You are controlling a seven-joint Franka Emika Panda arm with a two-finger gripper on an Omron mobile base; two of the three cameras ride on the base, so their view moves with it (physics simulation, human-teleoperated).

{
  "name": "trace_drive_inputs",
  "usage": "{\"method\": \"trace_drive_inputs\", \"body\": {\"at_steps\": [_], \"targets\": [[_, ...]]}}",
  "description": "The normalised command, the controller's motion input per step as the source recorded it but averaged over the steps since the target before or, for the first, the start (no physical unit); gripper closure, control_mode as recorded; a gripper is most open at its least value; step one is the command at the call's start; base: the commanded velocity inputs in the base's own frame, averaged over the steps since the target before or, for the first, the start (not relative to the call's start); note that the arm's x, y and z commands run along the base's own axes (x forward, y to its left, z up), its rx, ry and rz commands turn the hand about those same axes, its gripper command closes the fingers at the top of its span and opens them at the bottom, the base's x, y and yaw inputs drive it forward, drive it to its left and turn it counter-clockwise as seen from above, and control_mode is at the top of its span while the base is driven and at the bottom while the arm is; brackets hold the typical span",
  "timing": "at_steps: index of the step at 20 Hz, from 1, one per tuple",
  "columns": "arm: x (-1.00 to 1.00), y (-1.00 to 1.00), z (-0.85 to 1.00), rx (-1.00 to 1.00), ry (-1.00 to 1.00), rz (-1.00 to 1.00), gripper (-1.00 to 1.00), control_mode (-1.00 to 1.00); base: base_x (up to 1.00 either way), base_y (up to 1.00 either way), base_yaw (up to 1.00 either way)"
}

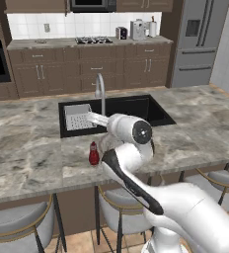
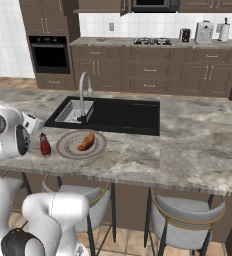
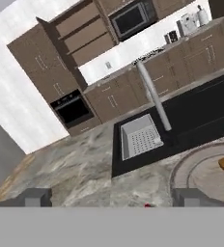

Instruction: Move the hot dog bun to the plate on the dining table and place the condiment next to that plate. Then navigate to the fridge and take the sausage and place it on the plate as well.

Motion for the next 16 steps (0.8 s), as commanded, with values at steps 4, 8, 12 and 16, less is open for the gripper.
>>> {"method": "trace_drive_inputs", "body": {"at_steps": [4,8,12,16], "targets": [[-0.45,-0.19,1.0,0.03,0.71,0.0,-1.0,-1.0,0.0,0.0,0.0],[-0.33,-0.22,0.95,-0.04,0.77,0.0,-1.0,-1.0,0.0,0.0,0.0],[-0.41,-0.39,0.36,-0.21,0.66,-0.01,-1.0,-1.0,0.0,0.0,0.0],[-0.91,-0.77,-0.36,-0.3,0.28,0.05,-1.0,-1.0,0.0,0.0,0.0]]}}
